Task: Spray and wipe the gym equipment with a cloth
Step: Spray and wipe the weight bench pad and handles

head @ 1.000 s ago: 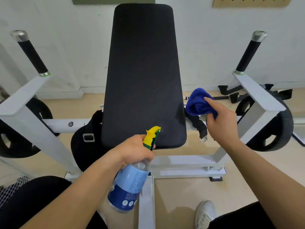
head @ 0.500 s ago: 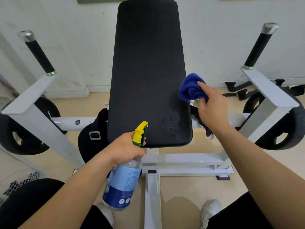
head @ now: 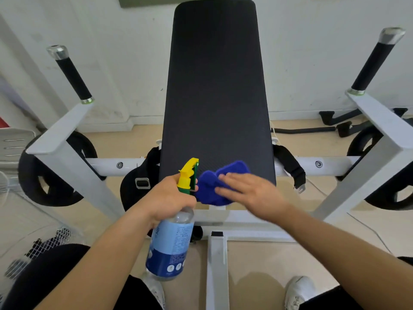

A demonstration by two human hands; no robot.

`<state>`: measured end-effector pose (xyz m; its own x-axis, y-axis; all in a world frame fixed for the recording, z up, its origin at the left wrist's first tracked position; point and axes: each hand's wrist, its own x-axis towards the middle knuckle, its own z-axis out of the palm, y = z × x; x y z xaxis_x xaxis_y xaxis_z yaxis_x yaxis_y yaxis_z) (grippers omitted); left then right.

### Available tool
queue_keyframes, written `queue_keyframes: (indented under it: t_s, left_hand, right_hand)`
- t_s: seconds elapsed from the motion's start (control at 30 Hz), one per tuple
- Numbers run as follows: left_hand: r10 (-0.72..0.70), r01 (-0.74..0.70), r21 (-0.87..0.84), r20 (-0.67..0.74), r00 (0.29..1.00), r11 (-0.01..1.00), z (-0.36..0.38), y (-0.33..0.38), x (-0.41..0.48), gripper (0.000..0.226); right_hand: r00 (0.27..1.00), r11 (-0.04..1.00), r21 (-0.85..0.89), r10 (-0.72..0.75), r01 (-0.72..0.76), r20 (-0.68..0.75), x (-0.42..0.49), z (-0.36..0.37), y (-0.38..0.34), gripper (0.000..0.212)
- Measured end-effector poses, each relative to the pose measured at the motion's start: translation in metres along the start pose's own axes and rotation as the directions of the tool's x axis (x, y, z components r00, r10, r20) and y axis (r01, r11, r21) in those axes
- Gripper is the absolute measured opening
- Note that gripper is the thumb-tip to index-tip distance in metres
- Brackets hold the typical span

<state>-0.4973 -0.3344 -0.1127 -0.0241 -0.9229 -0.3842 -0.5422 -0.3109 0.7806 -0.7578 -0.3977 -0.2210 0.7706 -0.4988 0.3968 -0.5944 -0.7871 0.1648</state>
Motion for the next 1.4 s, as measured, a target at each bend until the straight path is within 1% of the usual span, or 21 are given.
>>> queue_keyframes:
  t_s: [0.07,0.1,0.17,0.23,0.3,0.43,0.5,0.57,0.63,0.7,0.73,0.77,0.83,0.9,0.93,0.97,1.07,1.17,1.23,1.3,1.4]
  left_hand:
    - [0.001,-0.001,-0.024,0.015,1.0,1.0,0.0,0.002,-0.001,0.041]
    - [0.003,-0.003,-0.032,0.021,1.0,0.999,0.0,0.003,-0.002,0.04]
    - [0.004,-0.003,-0.031,0.037,0.999,1.0,-0.001,0.002,-0.003,0.04]
    - [0.003,-0.001,-0.03,0.049,0.999,1.0,-0.004,0.001,-0.003,0.041]
    - [-0.002,0.004,-0.027,0.059,0.998,1.0,-0.007,-0.001,-0.003,0.041]
    - [-0.012,0.013,-0.052,0.033,0.999,0.999,-0.015,-0.004,-0.002,0.04]
    - [-0.019,0.02,-0.041,0.023,1.0,0.999,-0.02,-0.006,-0.003,0.038]
    - [-0.024,0.025,-0.009,0.047,0.999,1.0,-0.023,-0.007,-0.005,0.037]
    - [-0.019,0.021,-0.022,0.081,0.997,1.0,-0.023,-0.009,-0.006,0.04]
    - [-0.021,0.024,-0.032,0.1,0.995,0.999,-0.02,-0.009,-0.006,0.043]
    - [-0.028,0.031,-0.032,0.109,0.994,0.999,-0.018,-0.008,-0.006,0.043]
    - [-0.037,0.04,-0.026,0.12,0.992,0.999,-0.016,-0.009,-0.006,0.042]
    - [-0.056,0.058,-0.012,0.141,0.988,0.998,-0.011,-0.009,-0.006,0.041]
    - [-0.078,0.078,0.001,0.145,0.986,0.997,-0.007,-0.006,-0.006,0.045]
    - [-0.088,0.088,0.006,0.142,0.986,0.996,-0.007,-0.006,-0.006,0.046]
    - [-0.091,0.091,0.005,0.142,0.986,0.996,-0.007,-0.005,-0.006,0.047]
    - [-0.078,0.081,-0.018,0.131,0.988,0.997,-0.011,-0.005,-0.009,0.045]
    - [-0.038,0.041,-0.058,0.057,0.998,0.997,-0.023,-0.006,-0.011,0.04]
    - [-0.022,0.019,-0.095,-0.036,0.999,0.995,-0.034,-0.008,-0.011,0.045]
    - [-0.02,0.004,-0.129,-0.122,0.992,0.992,-0.046,-0.011,-0.011,0.051]
    - [-0.004,-0.02,-0.138,-0.167,0.986,0.99,-0.055,-0.013,-0.01,0.057]
  right_hand:
    - [0.982,0.986,0.021,0.166,-0.165,-0.088,0.002,-0.013,0.042,0.047]
    - [0.941,0.948,0.07,0.317,-0.31,-0.12,0.002,-0.021,0.06,0.051]
    - [0.809,0.813,0.164,0.577,-0.558,-0.108,0.005,-0.031,0.076,0.058]
    - [0.726,0.739,0.192,0.672,-0.646,-0.148,0.019,-0.031,0.069,0.053]
    - [0.747,0.772,0.173,0.635,-0.611,-0.197,0.039,-0.021,0.043,0.049]
    - [0.945,0.946,0.133,0.31,-0.296,-0.102,0.068,0.006,-0.034,0.053]
    - [0.987,0.982,0.136,0.146,-0.135,-0.075,0.066,0.011,-0.054,0.054]
    - [0.999,0.987,0.161,0.027,-0.02,-0.038,0.06,0.006,-0.048,0.062]
    - [1.0,0.983,0.18,0.021,-0.021,0.002,0.055,-0.008,-0.031,0.064]
    - [0.98,0.965,0.208,0.18,-0.161,-0.079,0.055,-0.023,-0.011,0.056]
    - [0.94,0.931,0.253,0.307,-0.263,-0.149,0.054,-0.03,0.001,0.054]
    - [0.871,0.877,0.308,0.442,-0.369,-0.215,0.054,-0.038,0.012,0.054]
    - [0.703,0.739,0.414,0.658,-0.531,-0.271,0.053,-0.052,0.031,0.053]
    - [0.566,0.626,0.497,0.772,-0.601,-0.289,0.053,-0.062,0.043,0.05]
    - [0.529,0.599,0.522,0.795,-0.607,-0.296,0.056,-0.065,0.046,0.05]
    - [0.525,0.599,0.531,0.795,-0.6,-0.304,0.061,-0.066,0.046,0.049]
    - [0.601,0.643,0.508,0.751,-0.573,-0.272,0.083,-0.052,0.042,0.049]
    - [0.747,0.755,0.321,0.641,-0.572,-0.175,0.104,-0.016,0.011,0.049]
    - [0.87,0.875,0.191,0.473,-0.445,-0.142,0.11,0.005,-0.025,0.05]
    - [0.954,0.953,0.137,0.284,-0.27,-0.097,0.105,0.016,-0.052,0.05]
    - [0.999,0.997,0.061,0.04,-0.038,-0.027,0.081,0.022,-0.06,0.055]
